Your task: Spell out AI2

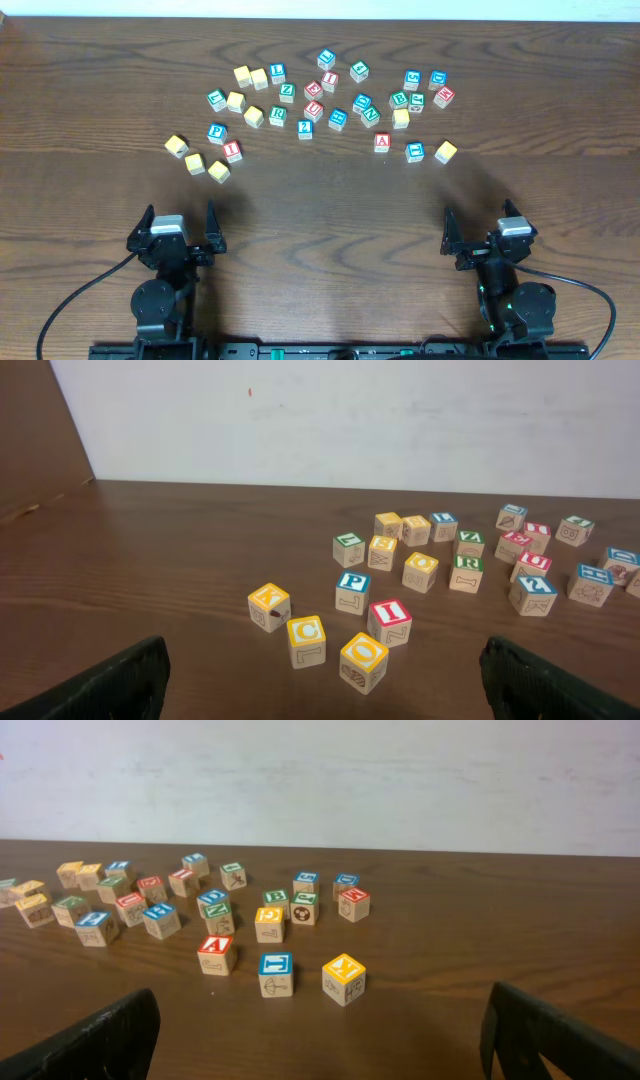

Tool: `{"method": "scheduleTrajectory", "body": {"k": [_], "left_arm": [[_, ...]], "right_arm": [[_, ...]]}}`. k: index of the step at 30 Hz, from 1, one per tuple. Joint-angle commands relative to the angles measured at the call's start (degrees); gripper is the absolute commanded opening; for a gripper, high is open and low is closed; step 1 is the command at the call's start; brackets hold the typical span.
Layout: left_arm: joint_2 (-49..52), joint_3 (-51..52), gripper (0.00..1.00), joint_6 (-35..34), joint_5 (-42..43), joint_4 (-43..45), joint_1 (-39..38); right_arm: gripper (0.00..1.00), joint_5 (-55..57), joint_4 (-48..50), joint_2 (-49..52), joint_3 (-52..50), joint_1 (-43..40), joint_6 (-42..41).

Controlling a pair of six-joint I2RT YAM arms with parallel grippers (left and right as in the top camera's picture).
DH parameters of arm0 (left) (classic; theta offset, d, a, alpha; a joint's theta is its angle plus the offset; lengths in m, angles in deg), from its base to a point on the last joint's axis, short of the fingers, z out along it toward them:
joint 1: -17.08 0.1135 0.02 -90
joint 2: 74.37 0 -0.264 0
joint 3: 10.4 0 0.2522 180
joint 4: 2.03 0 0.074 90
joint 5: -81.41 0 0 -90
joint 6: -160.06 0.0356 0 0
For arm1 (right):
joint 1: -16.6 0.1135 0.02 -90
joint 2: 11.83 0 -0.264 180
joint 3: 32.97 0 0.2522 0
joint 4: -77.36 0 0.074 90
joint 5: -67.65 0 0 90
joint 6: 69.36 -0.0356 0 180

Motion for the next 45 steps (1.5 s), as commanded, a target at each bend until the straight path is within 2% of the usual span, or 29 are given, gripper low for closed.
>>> {"method": "scheduleTrajectory", "body": {"k": [1, 40, 45], "left_arm": [[-0.31, 0.9, 0.98, 0.11, -0.72, -2.38, 0.24], [-0.31, 0.9, 0.98, 0.13, -0.72, -2.32, 0.24], [-0.31, 0.9, 0.98, -0.39, 2.73, -1.88, 0.22]], "right_arm": [[0.99, -0.33, -0.13, -0.33, -0.09, 0.2, 0.85], [0.99, -0.33, -0.13, -0.33, -0.09, 0.2, 0.85], [0.99, -0.33, -0.15, -0.33, -0.09, 0.2, 0.85]]}}
